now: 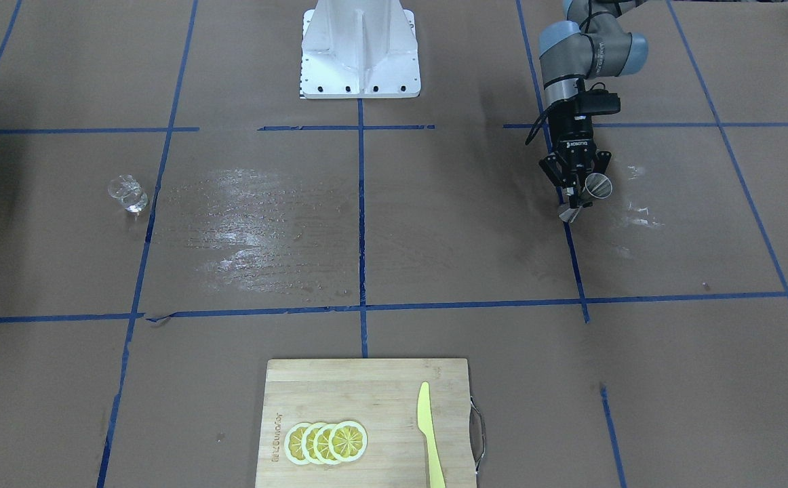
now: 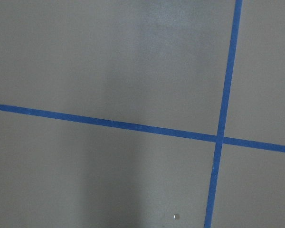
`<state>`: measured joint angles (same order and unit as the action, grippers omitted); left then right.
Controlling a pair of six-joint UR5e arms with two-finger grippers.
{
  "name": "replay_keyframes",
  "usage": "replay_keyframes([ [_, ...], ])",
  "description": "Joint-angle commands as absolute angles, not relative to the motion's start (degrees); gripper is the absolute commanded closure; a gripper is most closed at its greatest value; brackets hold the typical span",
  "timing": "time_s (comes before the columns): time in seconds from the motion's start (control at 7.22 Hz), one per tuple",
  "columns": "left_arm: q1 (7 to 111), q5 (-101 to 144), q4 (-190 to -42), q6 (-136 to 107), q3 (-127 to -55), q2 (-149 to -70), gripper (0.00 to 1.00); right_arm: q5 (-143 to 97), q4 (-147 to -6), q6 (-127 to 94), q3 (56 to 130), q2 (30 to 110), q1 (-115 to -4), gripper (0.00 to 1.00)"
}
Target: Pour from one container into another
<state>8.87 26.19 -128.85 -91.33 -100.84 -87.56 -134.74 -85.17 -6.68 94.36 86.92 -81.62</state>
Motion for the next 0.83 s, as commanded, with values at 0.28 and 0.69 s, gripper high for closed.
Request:
replay_keyframes([
  [0.28, 9.2, 24.8, -142.0, -78.3, -102.2, -87.7, 1.00, -134.7, -85.2, -6.7, 94.6, 86.8, -81.3, 0.00],
  [0.69, 8.5, 25.0, -154.3, -65.0, -102.3, -92.5, 1.00, -134.7, -85.0, -6.6, 96.8, 86.5, -80.7, 0.00],
])
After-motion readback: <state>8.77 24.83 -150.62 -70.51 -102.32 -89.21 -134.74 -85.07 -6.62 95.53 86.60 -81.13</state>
